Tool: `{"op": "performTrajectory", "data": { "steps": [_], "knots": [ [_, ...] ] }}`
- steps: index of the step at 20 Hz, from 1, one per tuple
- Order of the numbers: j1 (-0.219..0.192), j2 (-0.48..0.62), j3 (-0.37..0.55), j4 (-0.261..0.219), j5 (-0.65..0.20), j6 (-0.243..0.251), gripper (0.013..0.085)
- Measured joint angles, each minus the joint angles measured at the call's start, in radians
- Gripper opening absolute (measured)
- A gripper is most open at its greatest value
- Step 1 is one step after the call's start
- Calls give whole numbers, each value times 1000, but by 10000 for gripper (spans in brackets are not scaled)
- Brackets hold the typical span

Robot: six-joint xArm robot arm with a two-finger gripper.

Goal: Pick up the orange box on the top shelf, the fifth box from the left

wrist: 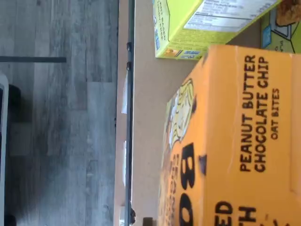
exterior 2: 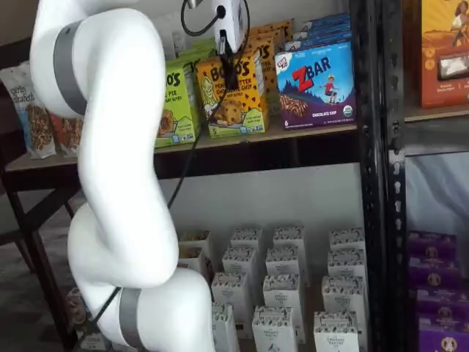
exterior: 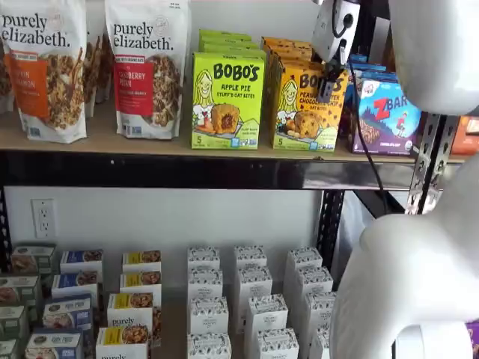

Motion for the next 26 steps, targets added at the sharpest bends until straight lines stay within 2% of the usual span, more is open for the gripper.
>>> {"op": "performTrajectory", "data": {
  "steps": [3, 4, 6, 8, 11, 12, 22, 26],
  "knots": [
    [-1, -4, 3, 3, 0, 0, 570],
    [-1, -5, 4, 3, 0, 0, 530],
    [0, -6, 5, 3, 2, 0, 530],
    [0, -8, 6, 4, 3, 1, 450],
    [-1, -9, 6, 10, 6, 0, 410],
    [-2, -9, 5, 11, 7, 0, 370],
    [0, -10, -16, 2, 61, 3, 370],
    [-6, -27, -19, 18, 101, 4, 370]
  ]
}}
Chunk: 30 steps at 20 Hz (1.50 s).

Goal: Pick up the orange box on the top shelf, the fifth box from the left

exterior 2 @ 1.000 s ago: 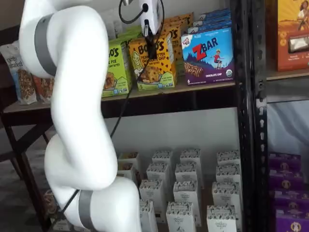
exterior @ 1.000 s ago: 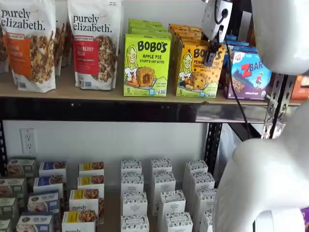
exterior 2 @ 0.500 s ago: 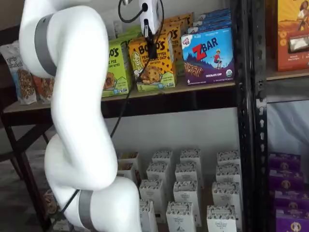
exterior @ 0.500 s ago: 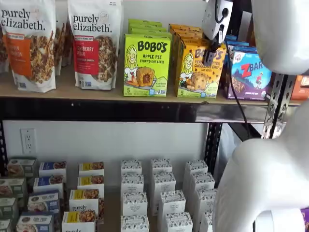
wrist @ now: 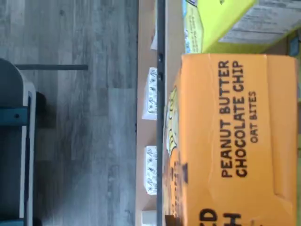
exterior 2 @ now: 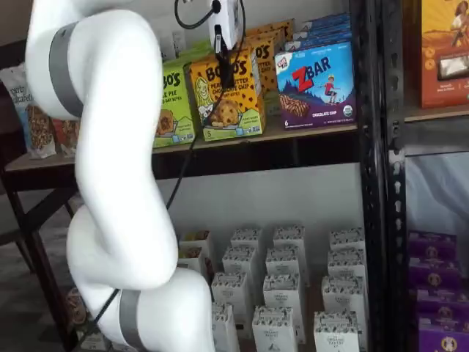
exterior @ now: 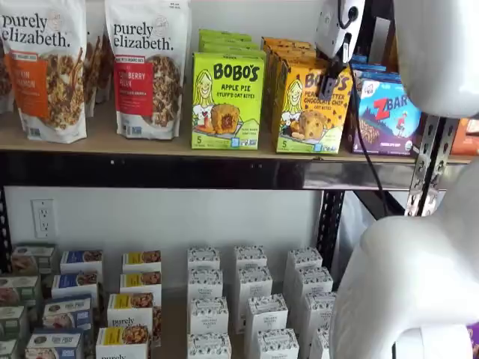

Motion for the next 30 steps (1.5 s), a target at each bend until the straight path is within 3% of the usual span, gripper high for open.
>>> {"op": "performTrajectory", "data": {
  "steps": [7, 16, 30],
  "knots": [
    [-5, -64, 20, 30, 84, 8, 370],
    [-2, -209, 134, 51, 128, 22, 370],
    [6, -357, 262, 34, 162, 28, 370]
  ]
}}
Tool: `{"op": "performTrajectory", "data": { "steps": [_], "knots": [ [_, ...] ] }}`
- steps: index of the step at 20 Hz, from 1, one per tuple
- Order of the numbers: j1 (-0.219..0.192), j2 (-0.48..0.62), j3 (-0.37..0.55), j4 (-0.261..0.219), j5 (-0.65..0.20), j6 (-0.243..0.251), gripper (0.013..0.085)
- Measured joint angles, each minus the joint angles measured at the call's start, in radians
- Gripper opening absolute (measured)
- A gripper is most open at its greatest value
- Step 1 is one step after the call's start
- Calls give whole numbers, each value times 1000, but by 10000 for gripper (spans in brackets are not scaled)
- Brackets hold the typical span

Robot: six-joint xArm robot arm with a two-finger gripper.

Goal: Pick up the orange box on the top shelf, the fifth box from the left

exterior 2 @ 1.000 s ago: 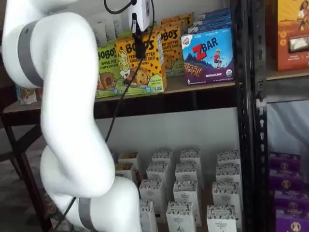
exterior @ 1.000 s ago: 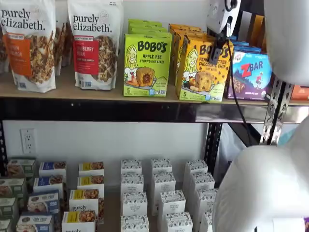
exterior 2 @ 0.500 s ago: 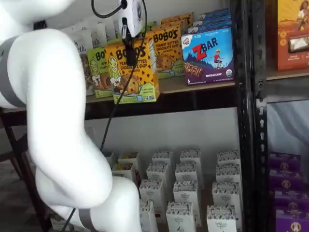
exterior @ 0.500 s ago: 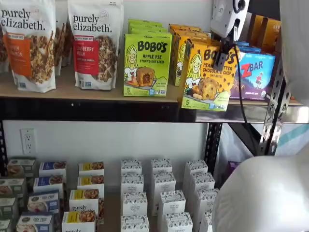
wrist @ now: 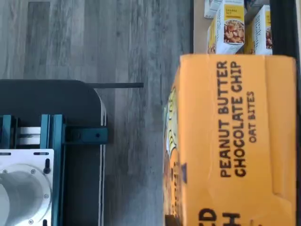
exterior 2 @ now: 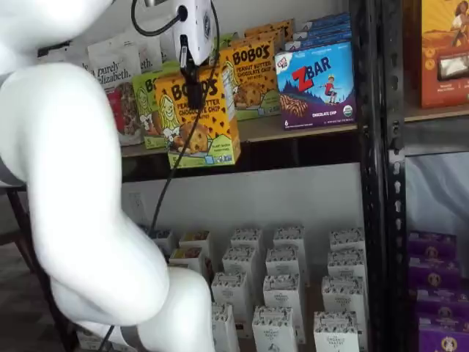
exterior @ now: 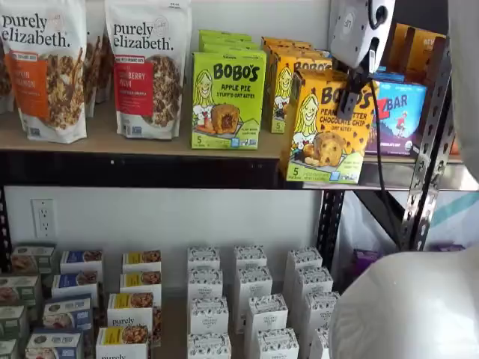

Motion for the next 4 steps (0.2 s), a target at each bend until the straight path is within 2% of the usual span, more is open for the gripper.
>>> {"op": "performTrajectory", "data": {
  "steps": [4],
  "knots": [
    [-2, -17, 20, -7, 3, -5, 370]
  ]
}}
